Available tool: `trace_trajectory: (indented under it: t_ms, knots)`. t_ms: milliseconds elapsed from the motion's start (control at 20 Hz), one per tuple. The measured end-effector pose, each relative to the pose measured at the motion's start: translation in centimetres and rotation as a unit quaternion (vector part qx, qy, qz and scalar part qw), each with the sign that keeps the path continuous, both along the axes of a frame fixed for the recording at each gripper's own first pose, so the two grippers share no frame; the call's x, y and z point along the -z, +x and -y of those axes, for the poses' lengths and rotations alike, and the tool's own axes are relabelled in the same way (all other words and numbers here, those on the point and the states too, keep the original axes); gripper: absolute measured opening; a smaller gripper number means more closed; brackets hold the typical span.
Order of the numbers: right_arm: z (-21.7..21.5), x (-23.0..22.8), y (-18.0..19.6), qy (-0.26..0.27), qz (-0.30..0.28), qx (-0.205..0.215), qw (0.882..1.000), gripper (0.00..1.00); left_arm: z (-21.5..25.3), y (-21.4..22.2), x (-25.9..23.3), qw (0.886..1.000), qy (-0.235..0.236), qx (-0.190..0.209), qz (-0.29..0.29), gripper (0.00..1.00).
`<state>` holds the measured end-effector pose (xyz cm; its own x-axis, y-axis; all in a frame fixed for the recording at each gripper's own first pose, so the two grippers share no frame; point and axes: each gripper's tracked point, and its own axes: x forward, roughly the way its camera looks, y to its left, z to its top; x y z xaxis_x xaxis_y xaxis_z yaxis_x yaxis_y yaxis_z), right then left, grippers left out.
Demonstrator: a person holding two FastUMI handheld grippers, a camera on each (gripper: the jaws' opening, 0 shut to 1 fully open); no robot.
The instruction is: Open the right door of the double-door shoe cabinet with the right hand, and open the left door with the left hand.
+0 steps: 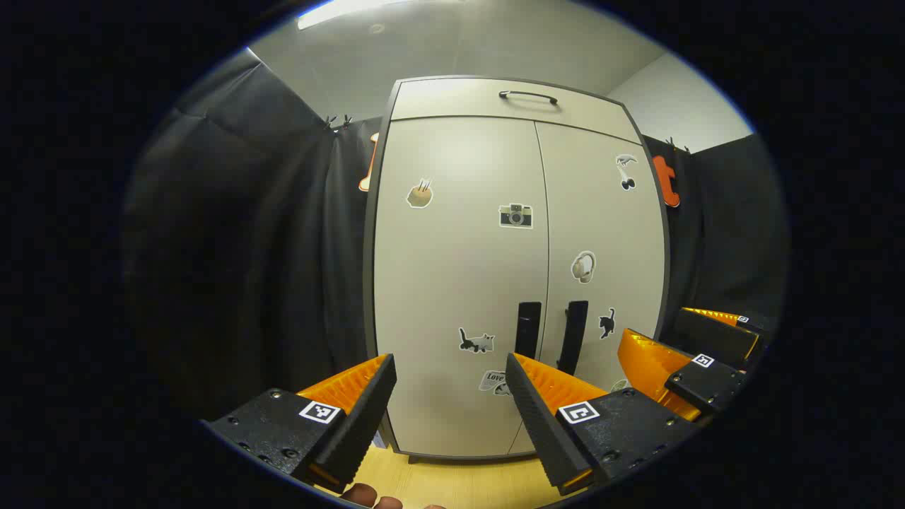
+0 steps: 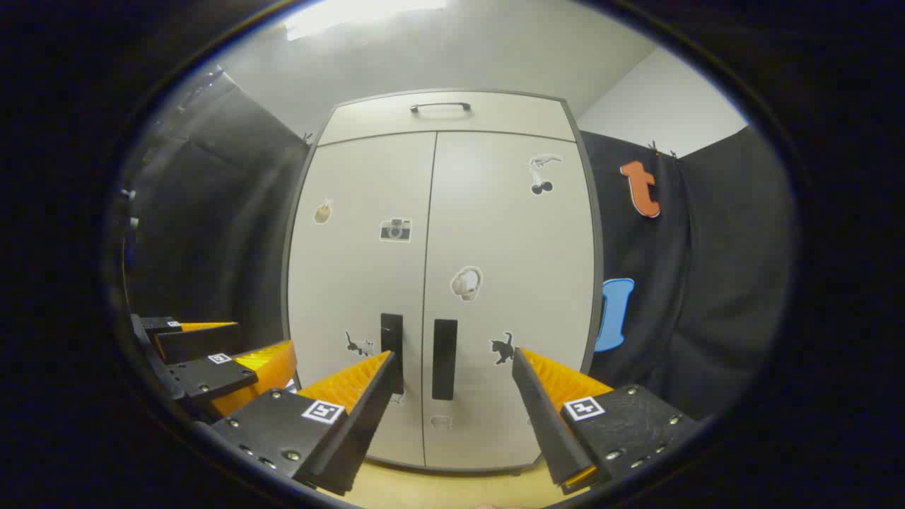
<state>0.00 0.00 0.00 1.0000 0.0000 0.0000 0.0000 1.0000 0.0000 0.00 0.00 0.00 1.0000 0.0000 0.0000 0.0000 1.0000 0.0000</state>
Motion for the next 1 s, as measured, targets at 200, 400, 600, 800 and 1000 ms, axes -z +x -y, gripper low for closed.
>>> trace_trajectory:
  t_ms: [200,400,600,800,1000]
  knots:
    - [0.0,-0.3,-0.2,0.002,0.004,-0.005,1.000,0.97,0.0,-0.4,-0.2,1.000,-0.001,-0.007,0.001,0.96]
    - [0.3,-0.6,-0.4,0.004,0.007,-0.002,1.000,0.96,0.2,-0.7,-0.5,1.000,-0.003,-0.007,0.006,0.96]
    - [0.6,-0.8,-0.6,0.009,0.009,-0.001,1.000,0.97,0.3,-0.9,-0.8,1.000,-0.005,-0.010,0.009,0.96]
    - [0.5,-0.6,-0.6,0.012,0.007,-0.005,1.000,0.96,0.0,-1.2,-0.7,1.000,-0.006,-0.016,0.008,0.96]
    - [0.5,-0.2,0.1,0.007,-0.001,0.003,1.000,0.95,-0.8,-1.9,-0.3,1.000,-0.010,-0.027,0.002,0.96]
